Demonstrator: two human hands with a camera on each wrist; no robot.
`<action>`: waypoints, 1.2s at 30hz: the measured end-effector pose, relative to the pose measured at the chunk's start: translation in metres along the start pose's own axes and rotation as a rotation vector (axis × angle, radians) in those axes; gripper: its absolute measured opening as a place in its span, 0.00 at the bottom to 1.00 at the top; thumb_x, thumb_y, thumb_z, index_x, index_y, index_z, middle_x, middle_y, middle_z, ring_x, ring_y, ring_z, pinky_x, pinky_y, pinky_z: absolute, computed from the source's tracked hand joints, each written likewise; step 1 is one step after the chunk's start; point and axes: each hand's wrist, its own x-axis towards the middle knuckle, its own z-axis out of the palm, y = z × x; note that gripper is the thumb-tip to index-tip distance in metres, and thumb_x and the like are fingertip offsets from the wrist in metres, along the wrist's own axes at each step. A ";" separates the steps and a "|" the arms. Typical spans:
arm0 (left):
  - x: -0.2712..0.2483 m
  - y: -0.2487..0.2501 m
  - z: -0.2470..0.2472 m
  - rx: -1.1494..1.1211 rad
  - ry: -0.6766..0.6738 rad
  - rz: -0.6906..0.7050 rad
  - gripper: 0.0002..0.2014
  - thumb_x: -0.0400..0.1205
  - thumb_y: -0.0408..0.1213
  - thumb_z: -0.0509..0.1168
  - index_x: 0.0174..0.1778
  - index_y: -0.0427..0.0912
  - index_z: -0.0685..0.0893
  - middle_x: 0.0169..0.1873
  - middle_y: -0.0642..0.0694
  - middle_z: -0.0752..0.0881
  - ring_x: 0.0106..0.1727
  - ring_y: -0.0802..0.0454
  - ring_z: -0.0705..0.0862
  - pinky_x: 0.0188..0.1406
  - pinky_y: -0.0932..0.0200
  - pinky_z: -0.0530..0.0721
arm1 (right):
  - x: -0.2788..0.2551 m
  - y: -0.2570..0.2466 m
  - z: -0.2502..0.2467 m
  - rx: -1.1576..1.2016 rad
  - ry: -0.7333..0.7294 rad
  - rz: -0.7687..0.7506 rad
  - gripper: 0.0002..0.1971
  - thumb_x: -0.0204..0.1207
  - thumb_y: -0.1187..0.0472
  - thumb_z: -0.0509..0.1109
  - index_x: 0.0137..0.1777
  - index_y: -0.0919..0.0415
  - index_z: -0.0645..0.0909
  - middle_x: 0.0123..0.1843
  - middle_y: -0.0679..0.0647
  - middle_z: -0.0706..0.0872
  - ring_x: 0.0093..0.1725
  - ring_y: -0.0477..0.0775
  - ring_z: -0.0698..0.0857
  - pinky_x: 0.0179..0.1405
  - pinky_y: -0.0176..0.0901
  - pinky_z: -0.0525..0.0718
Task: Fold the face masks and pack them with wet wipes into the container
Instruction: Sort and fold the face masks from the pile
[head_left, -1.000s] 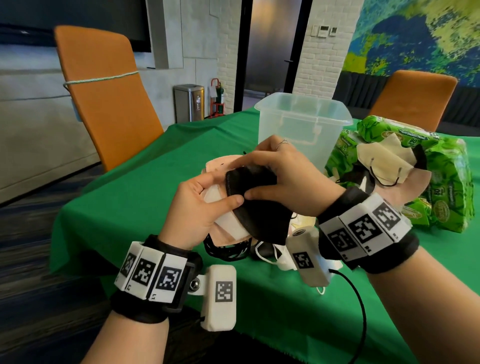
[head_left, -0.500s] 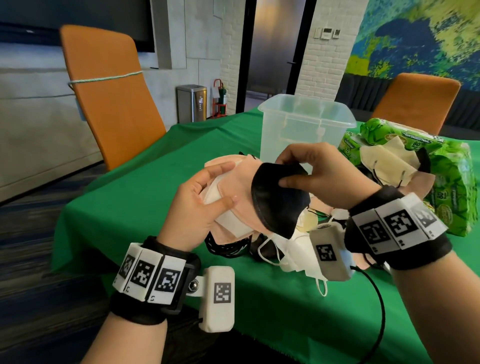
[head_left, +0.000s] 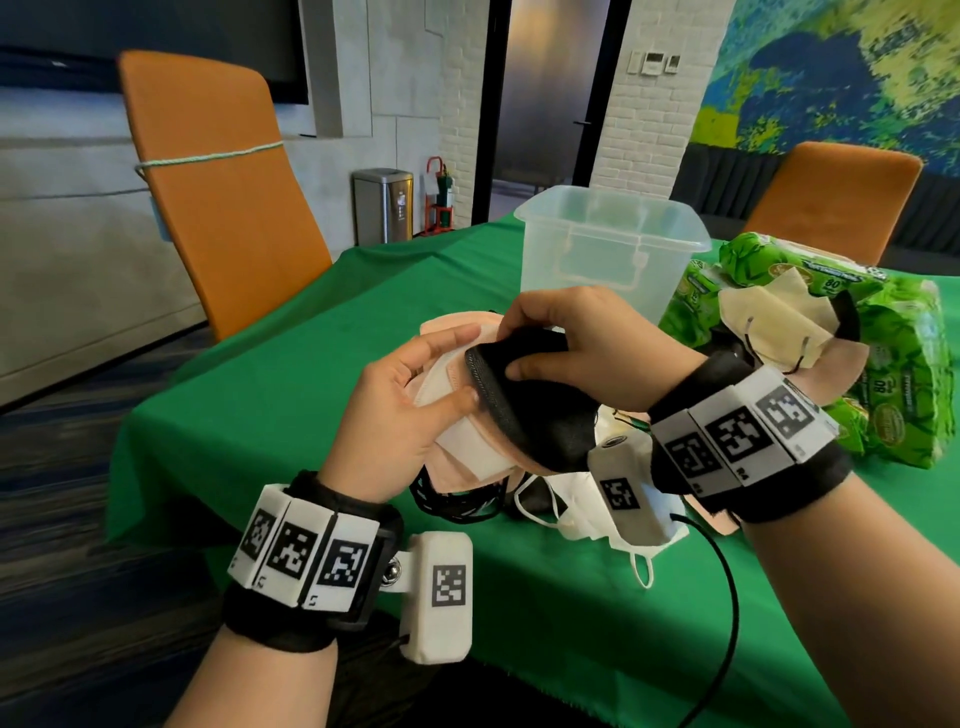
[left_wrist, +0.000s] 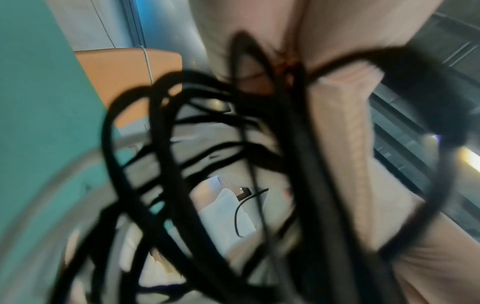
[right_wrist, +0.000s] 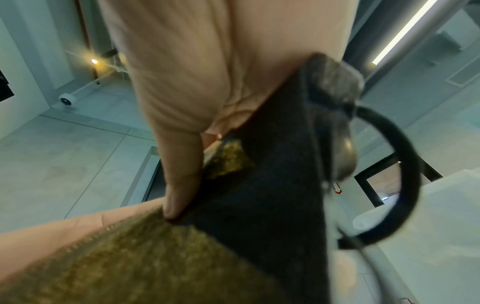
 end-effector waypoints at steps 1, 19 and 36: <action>0.000 0.001 0.000 0.000 -0.005 0.005 0.24 0.74 0.18 0.68 0.56 0.53 0.83 0.51 0.59 0.87 0.53 0.65 0.84 0.55 0.71 0.78 | 0.000 0.001 0.001 0.020 0.009 0.011 0.09 0.69 0.63 0.75 0.49 0.57 0.83 0.43 0.48 0.84 0.48 0.51 0.82 0.50 0.40 0.76; -0.001 -0.002 -0.007 0.043 0.061 -0.006 0.14 0.71 0.33 0.71 0.48 0.55 0.84 0.46 0.65 0.88 0.53 0.65 0.84 0.59 0.65 0.78 | 0.000 0.015 -0.003 0.598 0.130 0.187 0.16 0.73 0.74 0.69 0.40 0.54 0.69 0.30 0.55 0.79 0.23 0.46 0.78 0.23 0.36 0.78; 0.001 0.002 -0.005 -0.097 0.128 -0.075 0.13 0.72 0.32 0.63 0.37 0.52 0.92 0.37 0.54 0.91 0.41 0.57 0.86 0.43 0.62 0.83 | -0.020 0.024 0.013 0.374 0.267 -0.163 0.14 0.61 0.73 0.76 0.38 0.51 0.86 0.45 0.48 0.82 0.44 0.40 0.80 0.50 0.32 0.76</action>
